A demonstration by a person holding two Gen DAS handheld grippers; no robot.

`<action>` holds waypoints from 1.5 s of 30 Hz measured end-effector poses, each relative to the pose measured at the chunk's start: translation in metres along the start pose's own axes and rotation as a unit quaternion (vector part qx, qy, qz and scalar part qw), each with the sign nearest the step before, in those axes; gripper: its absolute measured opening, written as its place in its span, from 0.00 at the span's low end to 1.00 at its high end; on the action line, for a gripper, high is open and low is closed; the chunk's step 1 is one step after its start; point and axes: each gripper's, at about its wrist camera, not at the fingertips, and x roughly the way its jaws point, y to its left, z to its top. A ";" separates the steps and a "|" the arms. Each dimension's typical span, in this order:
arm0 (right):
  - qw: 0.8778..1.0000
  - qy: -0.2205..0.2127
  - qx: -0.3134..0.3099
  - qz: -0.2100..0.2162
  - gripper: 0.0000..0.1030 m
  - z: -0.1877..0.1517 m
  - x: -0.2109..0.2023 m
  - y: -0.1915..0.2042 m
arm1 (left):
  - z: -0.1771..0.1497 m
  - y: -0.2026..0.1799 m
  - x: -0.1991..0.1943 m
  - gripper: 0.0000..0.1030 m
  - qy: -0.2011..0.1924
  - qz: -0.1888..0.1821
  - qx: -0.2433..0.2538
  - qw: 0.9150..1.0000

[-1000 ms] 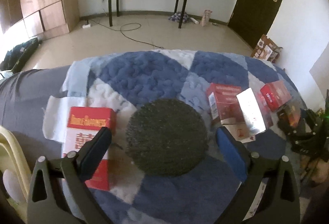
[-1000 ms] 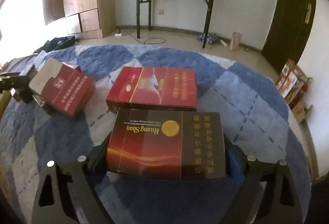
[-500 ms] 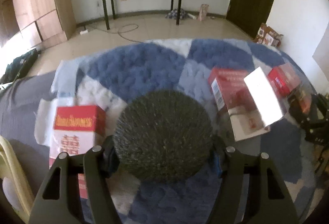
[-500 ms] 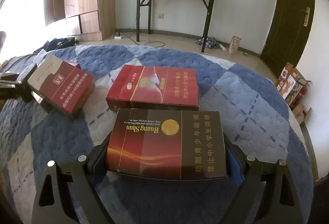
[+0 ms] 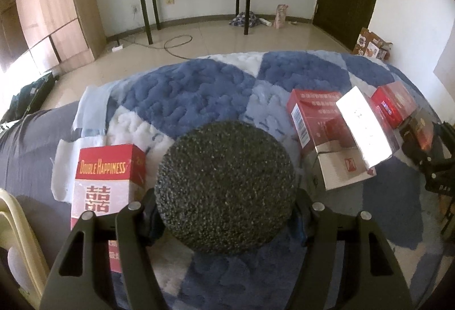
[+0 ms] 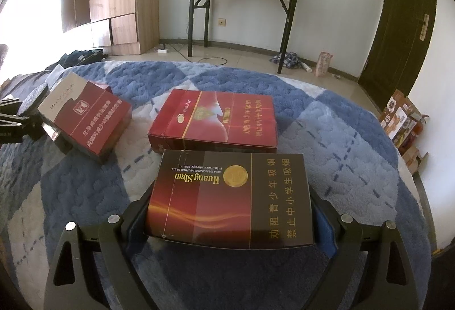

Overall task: Organize rigid objects
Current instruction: 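Grasp the dark Huang Shan box with the right gripper while the left grasps the black foam disc, then place the box and foam disc into the cream basin and release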

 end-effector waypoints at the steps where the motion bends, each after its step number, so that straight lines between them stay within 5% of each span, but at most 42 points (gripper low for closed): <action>1: 1.000 0.000 0.002 0.002 0.89 0.000 0.000 -0.001 | 0.000 0.001 0.000 0.66 0.001 -0.001 -0.002 1.000; 24: 1.000 -0.005 0.008 0.014 0.89 -0.001 -0.005 -0.009 | -0.006 0.003 -0.008 0.65 -0.023 -0.004 -0.027 0.999; 27: 0.998 -0.031 0.030 0.044 0.88 -0.002 -0.018 -0.020 | -0.010 0.007 -0.044 0.65 -0.044 -0.024 -0.037 0.998; 32: 0.989 -0.104 0.013 0.100 0.88 0.006 -0.077 -0.022 | -0.044 0.029 -0.187 0.65 -0.125 -0.016 -0.042 0.991; 35: 0.975 -0.144 -0.065 0.157 0.89 0.024 -0.123 0.027 | -0.080 0.061 -0.259 0.65 -0.154 0.044 -0.059 0.985; 38: 0.954 -0.131 -0.122 0.239 0.88 0.042 -0.133 0.092 | -0.120 0.106 -0.293 0.65 -0.134 0.104 -0.110 0.979; 41: 0.921 -0.103 -0.193 0.322 0.88 0.061 -0.126 0.182 | -0.151 0.147 -0.283 0.65 -0.096 0.146 -0.140 0.975; 45: 0.875 -0.054 -0.275 0.394 0.88 0.083 -0.097 0.309 | -0.176 0.188 -0.244 0.65 -0.059 0.130 -0.175 0.974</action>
